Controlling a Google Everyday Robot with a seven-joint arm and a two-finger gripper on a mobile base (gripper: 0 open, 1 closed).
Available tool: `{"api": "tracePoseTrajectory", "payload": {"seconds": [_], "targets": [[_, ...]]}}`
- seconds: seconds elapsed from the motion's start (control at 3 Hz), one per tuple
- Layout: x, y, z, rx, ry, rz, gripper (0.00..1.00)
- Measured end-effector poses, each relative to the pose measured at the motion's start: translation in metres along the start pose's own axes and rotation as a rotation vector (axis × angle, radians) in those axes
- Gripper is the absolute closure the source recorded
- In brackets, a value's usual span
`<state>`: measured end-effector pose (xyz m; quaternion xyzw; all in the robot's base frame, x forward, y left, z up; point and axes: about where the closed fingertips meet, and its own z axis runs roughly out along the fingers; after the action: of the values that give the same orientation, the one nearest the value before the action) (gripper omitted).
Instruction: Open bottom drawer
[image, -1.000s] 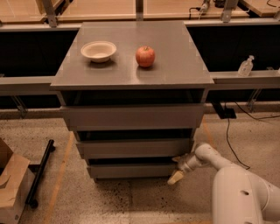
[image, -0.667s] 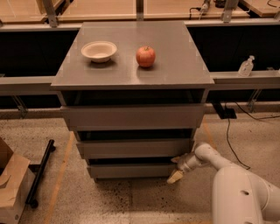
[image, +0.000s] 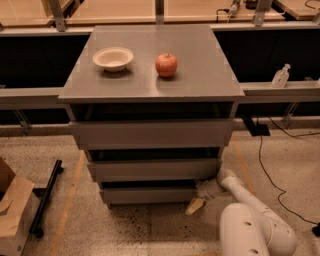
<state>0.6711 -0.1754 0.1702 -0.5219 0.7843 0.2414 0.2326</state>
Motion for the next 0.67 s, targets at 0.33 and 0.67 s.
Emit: {"api": "tracePoseTrajectory", "payload": {"seconds": [0.33,0.67], "targets": [[-0.0050,0.0011,-0.0063,0.000,0.000,0.000,0.00],[-0.0084,0.0018,-0.0105,0.000,0.000,0.000,0.17]]}}
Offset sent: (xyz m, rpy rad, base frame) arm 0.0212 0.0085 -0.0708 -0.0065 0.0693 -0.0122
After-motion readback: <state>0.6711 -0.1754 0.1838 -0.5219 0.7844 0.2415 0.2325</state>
